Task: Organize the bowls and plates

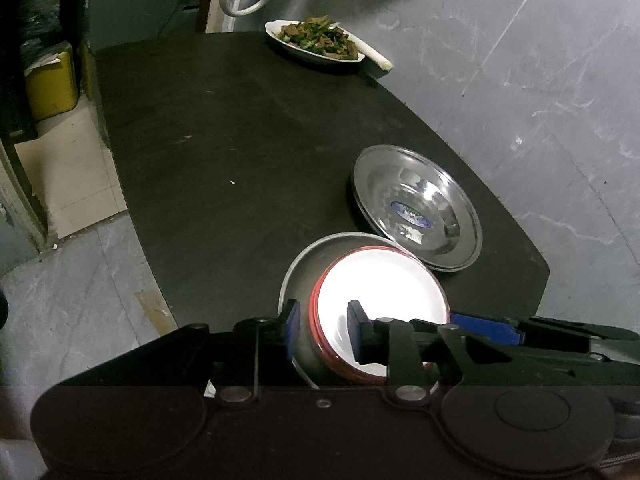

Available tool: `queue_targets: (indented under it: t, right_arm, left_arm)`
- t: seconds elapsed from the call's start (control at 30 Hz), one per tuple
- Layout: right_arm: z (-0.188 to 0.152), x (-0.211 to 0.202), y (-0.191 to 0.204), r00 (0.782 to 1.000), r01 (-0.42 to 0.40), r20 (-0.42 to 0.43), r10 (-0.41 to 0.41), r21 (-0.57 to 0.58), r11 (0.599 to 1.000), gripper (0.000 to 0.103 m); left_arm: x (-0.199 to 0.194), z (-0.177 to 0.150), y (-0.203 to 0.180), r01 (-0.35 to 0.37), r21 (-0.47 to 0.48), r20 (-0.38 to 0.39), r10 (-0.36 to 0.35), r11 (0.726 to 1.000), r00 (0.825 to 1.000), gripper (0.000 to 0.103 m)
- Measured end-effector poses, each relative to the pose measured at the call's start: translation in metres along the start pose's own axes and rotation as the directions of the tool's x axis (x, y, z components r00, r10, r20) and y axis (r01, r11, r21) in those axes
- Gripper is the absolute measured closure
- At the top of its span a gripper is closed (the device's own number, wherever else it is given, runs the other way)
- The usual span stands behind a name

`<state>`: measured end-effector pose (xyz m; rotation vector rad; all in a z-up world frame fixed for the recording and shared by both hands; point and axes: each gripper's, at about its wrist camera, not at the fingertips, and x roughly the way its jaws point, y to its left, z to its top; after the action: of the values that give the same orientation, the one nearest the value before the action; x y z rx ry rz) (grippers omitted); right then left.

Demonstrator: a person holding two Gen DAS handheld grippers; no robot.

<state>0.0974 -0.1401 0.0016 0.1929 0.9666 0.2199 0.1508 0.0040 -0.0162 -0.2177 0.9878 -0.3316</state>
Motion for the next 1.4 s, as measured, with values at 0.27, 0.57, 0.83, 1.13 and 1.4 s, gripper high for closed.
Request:
queue_targets:
  t: [0.27,0.57,0.83,1.13,1.4]
  right_arm:
    - [-0.007,-0.013,-0.004,0.999,0.002,0.046,-0.003,0.021,1.0,0.049]
    - [-0.019,-0.043,-0.011,0.99,0.014,0.136,-0.019,0.038,0.999,0.005]
    - [-0.02,-0.045,-0.018,0.99,0.047,0.133,-0.055,0.062,0.997,0.0]
    - [-0.028,-0.025,-0.06,0.992,0.124,-0.045,-0.118,0.205,0.971,0.0]
    - [-0.025,-0.025,-0.076,0.988,0.152,-0.052,-0.145,0.196,0.969,0.0]
  left_arm:
    - [-0.021,-0.006,0.007,0.01,-0.033,0.072,-0.007,0.999,0.997,0.048]
    - [-0.05,-0.013,0.022,-0.022,-0.087,0.164,0.036,0.996,0.986,0.003]
    - [-0.05,-0.025,0.039,-0.092,-0.123,0.144,0.11,0.988,0.983,0.001]
    - [-0.034,-0.035,0.044,-0.129,-0.148,0.063,0.14,0.98,0.988,0.001]
    - [-0.019,-0.034,0.045,-0.156,-0.173,0.004,0.159,0.972,0.987,0.001]
